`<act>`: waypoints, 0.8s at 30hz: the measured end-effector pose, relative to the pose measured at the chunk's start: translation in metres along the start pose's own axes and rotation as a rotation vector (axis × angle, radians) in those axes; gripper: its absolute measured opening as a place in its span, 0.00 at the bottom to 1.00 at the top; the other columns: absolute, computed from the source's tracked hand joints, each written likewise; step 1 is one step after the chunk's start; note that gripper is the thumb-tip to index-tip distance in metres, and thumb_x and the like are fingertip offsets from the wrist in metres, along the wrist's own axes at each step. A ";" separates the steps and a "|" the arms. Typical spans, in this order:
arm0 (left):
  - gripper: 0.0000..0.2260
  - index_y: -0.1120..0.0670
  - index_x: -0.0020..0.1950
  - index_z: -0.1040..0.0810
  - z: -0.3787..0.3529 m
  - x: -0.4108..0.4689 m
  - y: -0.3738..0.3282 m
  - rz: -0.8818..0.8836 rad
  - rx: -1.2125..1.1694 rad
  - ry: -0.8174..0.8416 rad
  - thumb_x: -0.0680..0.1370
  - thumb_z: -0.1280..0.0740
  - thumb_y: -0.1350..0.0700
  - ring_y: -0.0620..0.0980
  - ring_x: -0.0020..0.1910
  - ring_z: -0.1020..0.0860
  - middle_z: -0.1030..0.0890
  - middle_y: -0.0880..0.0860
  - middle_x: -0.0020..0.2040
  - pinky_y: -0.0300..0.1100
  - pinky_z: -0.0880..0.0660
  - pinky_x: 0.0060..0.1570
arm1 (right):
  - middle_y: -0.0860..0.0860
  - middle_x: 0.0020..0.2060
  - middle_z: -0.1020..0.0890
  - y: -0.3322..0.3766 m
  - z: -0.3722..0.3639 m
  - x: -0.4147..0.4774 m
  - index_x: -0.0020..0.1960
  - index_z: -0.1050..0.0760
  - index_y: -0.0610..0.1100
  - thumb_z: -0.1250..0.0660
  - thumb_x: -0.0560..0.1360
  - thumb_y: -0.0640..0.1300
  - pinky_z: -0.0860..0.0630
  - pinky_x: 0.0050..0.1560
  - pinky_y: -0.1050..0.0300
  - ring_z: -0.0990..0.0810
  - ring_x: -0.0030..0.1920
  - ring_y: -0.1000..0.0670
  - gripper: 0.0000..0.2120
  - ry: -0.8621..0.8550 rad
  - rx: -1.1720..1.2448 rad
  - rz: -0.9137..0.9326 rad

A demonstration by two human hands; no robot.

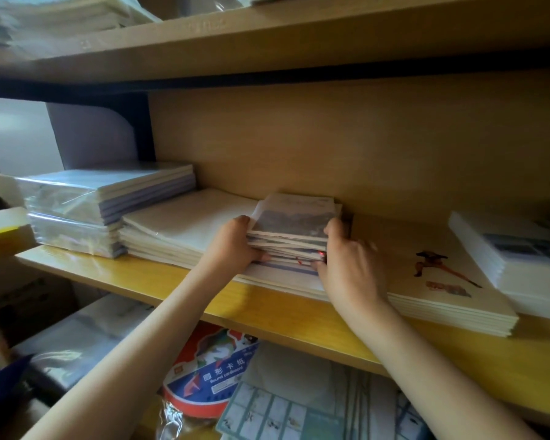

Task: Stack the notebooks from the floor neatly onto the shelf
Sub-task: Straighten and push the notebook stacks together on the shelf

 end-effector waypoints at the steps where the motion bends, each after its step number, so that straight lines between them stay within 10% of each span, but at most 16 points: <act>1: 0.21 0.57 0.56 0.26 0.002 -0.001 -0.001 0.009 0.006 -0.020 0.66 0.23 0.59 0.51 0.45 0.25 0.24 0.50 0.46 0.41 0.32 0.42 | 0.46 0.56 0.19 0.000 0.000 -0.001 0.69 0.41 0.45 0.34 0.76 0.48 0.31 0.62 0.51 0.21 0.56 0.46 0.26 0.001 0.007 0.013; 12: 0.19 0.54 0.65 0.28 0.032 -0.030 -0.024 -0.078 0.320 -0.276 0.75 0.34 0.60 0.54 0.55 0.23 0.21 0.54 0.58 0.43 0.27 0.47 | 0.49 0.63 0.24 0.004 0.002 -0.008 0.73 0.44 0.48 0.46 0.79 0.56 0.37 0.66 0.51 0.29 0.65 0.47 0.25 0.072 0.058 0.040; 18: 0.12 0.55 0.55 0.22 0.027 -0.004 -0.009 0.091 -0.196 0.009 0.81 0.41 0.51 0.56 0.54 0.22 0.20 0.56 0.52 0.47 0.27 0.53 | 0.48 0.60 0.22 0.013 0.006 -0.010 0.75 0.42 0.45 0.43 0.78 0.53 0.32 0.64 0.54 0.25 0.60 0.49 0.27 0.020 0.069 0.056; 21: 0.13 0.55 0.60 0.26 0.017 0.029 -0.011 0.195 -0.348 0.116 0.81 0.41 0.51 0.51 0.56 0.25 0.23 0.52 0.57 0.41 0.31 0.58 | 0.48 0.55 0.20 0.006 0.003 -0.005 0.75 0.44 0.46 0.43 0.79 0.52 0.21 0.43 0.57 0.19 0.47 0.50 0.27 0.121 0.405 -0.171; 24: 0.17 0.60 0.63 0.27 0.007 0.055 0.000 0.338 -0.493 0.201 0.78 0.37 0.52 0.57 0.58 0.23 0.23 0.59 0.61 0.49 0.28 0.61 | 0.43 0.53 0.21 -0.002 -0.006 0.009 0.63 0.30 0.41 0.44 0.80 0.43 0.24 0.55 0.47 0.21 0.46 0.47 0.14 0.287 1.201 -0.632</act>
Point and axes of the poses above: each hand's wrist, its own x-axis towards the middle knuckle, its own z-axis out of the back of the hand, y = z × x, the point moved 6 cm from there along x, towards the middle knuckle
